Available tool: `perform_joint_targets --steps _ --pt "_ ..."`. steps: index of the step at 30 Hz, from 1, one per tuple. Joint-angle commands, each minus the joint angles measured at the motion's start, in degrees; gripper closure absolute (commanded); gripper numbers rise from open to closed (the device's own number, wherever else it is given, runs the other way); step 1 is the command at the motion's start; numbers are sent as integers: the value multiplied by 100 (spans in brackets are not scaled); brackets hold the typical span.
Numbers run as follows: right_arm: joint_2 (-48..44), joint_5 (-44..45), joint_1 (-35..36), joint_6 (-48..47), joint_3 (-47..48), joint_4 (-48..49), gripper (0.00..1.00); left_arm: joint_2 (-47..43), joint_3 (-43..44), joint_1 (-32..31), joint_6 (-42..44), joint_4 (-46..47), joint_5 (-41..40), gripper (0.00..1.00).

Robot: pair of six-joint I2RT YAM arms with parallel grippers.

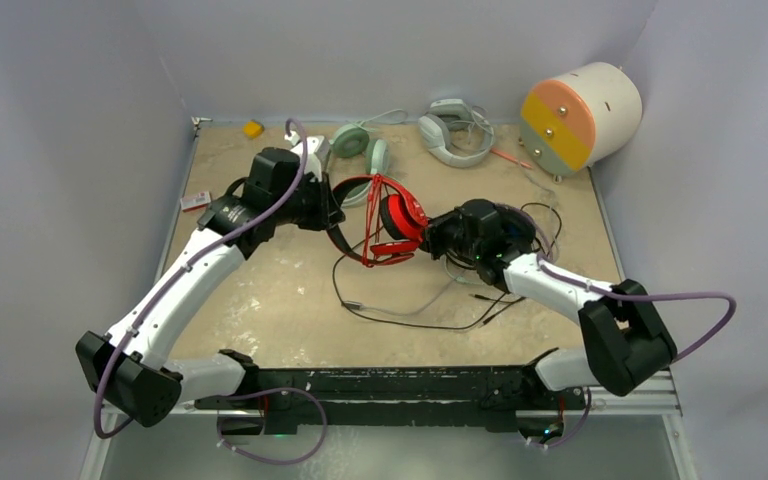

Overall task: Wrap the headphones
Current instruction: Wrap the headphones cable around the headphones, then place the headphones at the center of the board.

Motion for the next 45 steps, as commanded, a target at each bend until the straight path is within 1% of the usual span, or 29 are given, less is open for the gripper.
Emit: perform_joint_targets --steps 1,4,5,7,9,12,15,17,19,20,23,26,30,34,39,42,45 --pt "217 -237 -383 -1936 545 382 100 -493 -188 13 551 -95 622 100" --pt "463 -604 -391 -3015 883 710 100 -575 -435 13 900 -301 138 100" --pt "569 -822 -390 -3309 947 954 100 -607 -537 13 1064 -352 70 100" --pt "790 -981 -391 -3641 1081 1336 100 -721 -818 -3 1562 -264 148 100" --pt "1089 -1189 -391 -3784 1273 1581 100 -957 -1211 -22 1802 71 0 100" --pt "1699 -1833 -385 -3983 1775 2060 100 -1102 -1598 -31 2317 203 66 100" --pt "2222 -2337 -373 -3939 2106 2750 100 -998 -1662 -40 2552 162 -223 100" --pt "2457 -2372 -312 -3930 2099 3162 100 -752 -1591 -40 2637 57 -612 100" --pt "2639 -2170 -157 -4002 2133 3278 100 -471 -1483 -39 2643 -117 -1220 100" --pt "2925 -1880 147 -4190 2342 3121 100 -152 -1378 -40 2633 -291 -1690 100" --pt "3147 -1400 423 -4183 2341 3330 100 -11 -1474 -40 2890 -319 -1826 100" --pt "3324 -887 581 -4104 2177 3711 100 -6 -1741 -40 3283 -228 -2249 100" --pt "3605 -605 755 -4268 2289 3641 100 282 -1862 93 3573 -149 -2760 100" --pt "4032 -622 853 -4188 2597 3683 100 700 -1858 531 3760 -43 -2838 100" --pt "4395 -301 1048 -4269 3008 3549 100 916 -2033 994 4585 237 -2806 100" --pt "4599 20 1214 -4240 3255 3403 100 1429 -1855 1169 5071 280 -2696 100" --pt "4661 578 1383 -4190 3207 3413 100 2107 -1429 1415 5215 211 -2500 100"
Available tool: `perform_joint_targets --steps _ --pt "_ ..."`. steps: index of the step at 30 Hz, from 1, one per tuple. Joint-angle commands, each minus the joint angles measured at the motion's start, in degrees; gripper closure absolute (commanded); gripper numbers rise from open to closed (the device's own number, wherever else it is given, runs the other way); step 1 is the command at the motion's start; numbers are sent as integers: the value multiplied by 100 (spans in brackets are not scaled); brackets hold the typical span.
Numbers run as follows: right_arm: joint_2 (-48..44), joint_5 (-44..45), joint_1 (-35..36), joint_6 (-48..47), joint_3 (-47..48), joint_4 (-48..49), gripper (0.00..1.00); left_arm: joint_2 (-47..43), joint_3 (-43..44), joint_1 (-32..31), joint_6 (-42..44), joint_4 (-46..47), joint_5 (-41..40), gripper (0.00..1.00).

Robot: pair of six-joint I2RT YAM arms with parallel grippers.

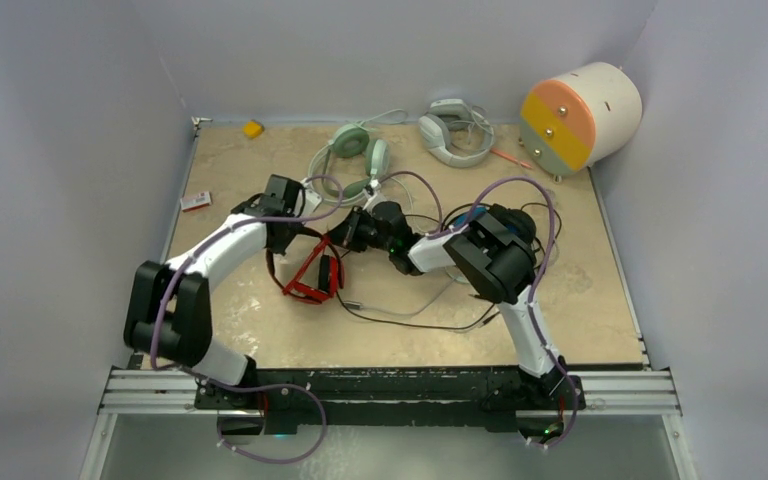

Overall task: Wrap the headphones
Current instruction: Place the headphones at the center of the board.

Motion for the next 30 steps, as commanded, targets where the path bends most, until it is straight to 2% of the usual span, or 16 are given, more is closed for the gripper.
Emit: perform_joint_targets --steps 1,5,9,10,11,13,14,17,25,30 --pt "-100 1222 151 -115 238 331 100 890 455 307 808 -396 202 100" --pt "-93 1603 198 -173 188 47 100 1255 487 318 1191 -169 3 100" --pt "-24 1805 198 -174 188 -199 98 1614 691 317 991 -178 162 100" --pt "-20 1826 198 -173 171 -223 97 1649 698 317 951 -173 147 96" --pt "-24 1818 198 -187 165 -264 94 1661 695 317 918 -158 78 86" --pt "-78 1883 198 -267 133 -366 90 1560 715 317 907 -196 117 53" --pt "-107 1933 198 -319 130 -412 89 1474 724 317 907 -191 150 43" --pt "-147 1961 197 -418 191 -657 87 1125 728 317 877 -168 107 28" --pt "-295 2074 197 -618 221 -1099 72 135 764 277 430 -406 -36 21" --pt "-590 2149 182 -686 179 -1650 69 -753 771 230 -180 -443 20 18"
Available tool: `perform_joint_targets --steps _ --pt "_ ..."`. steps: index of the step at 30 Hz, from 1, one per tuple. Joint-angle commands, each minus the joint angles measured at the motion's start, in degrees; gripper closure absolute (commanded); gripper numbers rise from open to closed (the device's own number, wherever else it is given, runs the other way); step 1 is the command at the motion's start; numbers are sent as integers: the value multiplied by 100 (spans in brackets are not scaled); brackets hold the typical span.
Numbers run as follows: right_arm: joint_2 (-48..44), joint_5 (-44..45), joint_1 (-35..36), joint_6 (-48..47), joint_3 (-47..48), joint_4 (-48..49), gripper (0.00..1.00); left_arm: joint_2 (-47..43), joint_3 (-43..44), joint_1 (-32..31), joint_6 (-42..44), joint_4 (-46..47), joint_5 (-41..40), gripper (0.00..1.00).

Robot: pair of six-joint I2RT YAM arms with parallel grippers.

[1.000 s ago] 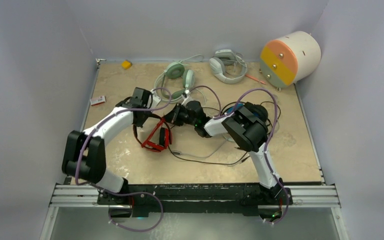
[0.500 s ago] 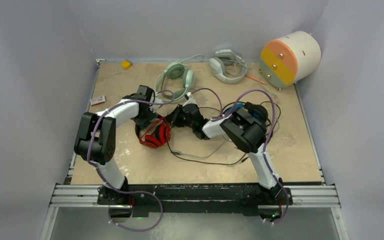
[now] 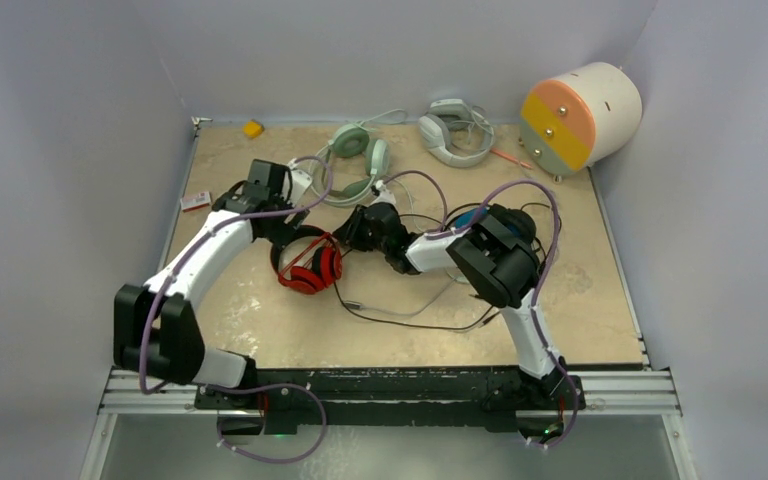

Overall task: Wrap the headphones
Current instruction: Place the headphones at the center of the board.

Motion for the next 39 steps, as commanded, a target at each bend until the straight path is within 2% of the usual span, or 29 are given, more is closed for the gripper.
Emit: perform_joint_targets --steps 1,3,5,7,9,11,13,19,23,26,29,32,39 --pt "-522 352 -40 -242 74 -674 69 -889 95 -48 -781 -23 115 17" --pt "-614 443 -45 -327 121 -954 66 -1213 125 -56 -1186 52 453 16" --pt "-687 556 -58 -341 123 -1117 55 -1440 181 -65 -1812 121 556 15" --pt "-781 555 -95 -396 73 -1141 54 -1434 330 -66 -2691 12 378 13" --pt "-946 607 -133 -485 -5 -1189 51 -1258 617 -53 -3579 -427 -14 4" --pt "-1120 680 -154 -631 -71 -1274 45 -1038 809 -32 -4180 -836 -208 5" --pt "-1317 743 -163 -851 -133 -1358 45 -846 967 -23 -4650 -1082 -265 6" --pt "-2109 826 -185 -1743 -501 -1503 44 -1195 582 -43 -5320 -500 850 24" --pt "-2789 806 -224 -2390 -896 -1637 44 -1429 253 -187 -5749 250 1838 45" --pt "-3319 920 -244 -2838 -1233 -1793 46 -1245 216 -497 -5991 624 2116 69" --pt "-3868 1097 -247 -3067 -1557 -1892 52 -890 357 -960 -6205 775 1710 95" --pt "-4343 1243 -252 -3178 -1851 -1890 53 -405 509 -1257 -6407 942 1554 100" --pt "-5038 1552 -257 -3449 -2194 -2032 53 741 733 -1437 -6695 1152 1388 100"
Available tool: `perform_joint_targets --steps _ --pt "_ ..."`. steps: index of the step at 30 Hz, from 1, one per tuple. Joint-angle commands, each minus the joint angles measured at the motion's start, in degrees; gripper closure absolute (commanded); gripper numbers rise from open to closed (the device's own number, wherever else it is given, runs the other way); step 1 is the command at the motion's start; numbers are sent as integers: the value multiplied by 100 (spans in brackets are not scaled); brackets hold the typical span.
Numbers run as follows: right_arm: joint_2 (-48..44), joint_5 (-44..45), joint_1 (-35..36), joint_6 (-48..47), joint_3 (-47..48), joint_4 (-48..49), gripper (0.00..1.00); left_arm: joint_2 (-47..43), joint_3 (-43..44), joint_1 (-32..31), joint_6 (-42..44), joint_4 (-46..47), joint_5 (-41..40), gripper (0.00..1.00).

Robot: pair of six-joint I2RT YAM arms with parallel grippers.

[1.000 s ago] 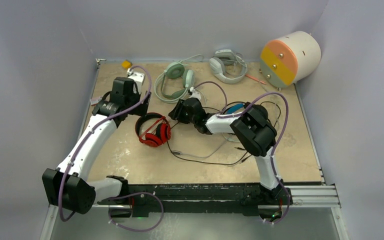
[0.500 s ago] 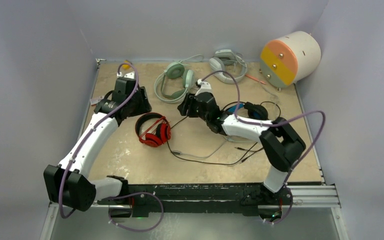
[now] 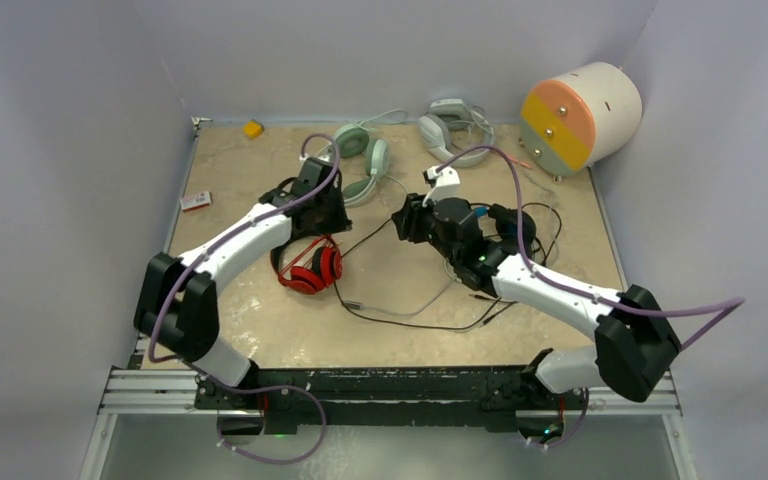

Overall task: Wrap the headphones
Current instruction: Place the headphones at the center of the board, then move the headphones to the center of the board.

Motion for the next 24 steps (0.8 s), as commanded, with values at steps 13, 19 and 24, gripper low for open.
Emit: perform_joint_targets --steps 13,19,24 --pt "-890 553 -29 -487 -513 -25 54 1592 635 -262 -483 -529 -1391 97" --pt "-926 638 -23 -461 -586 -26 54 1144 143 -199 -353 -832 -2126 97" --pt "-947 683 -29 -417 -644 9 54 375 -766 509 -67 -639 -1855 96"
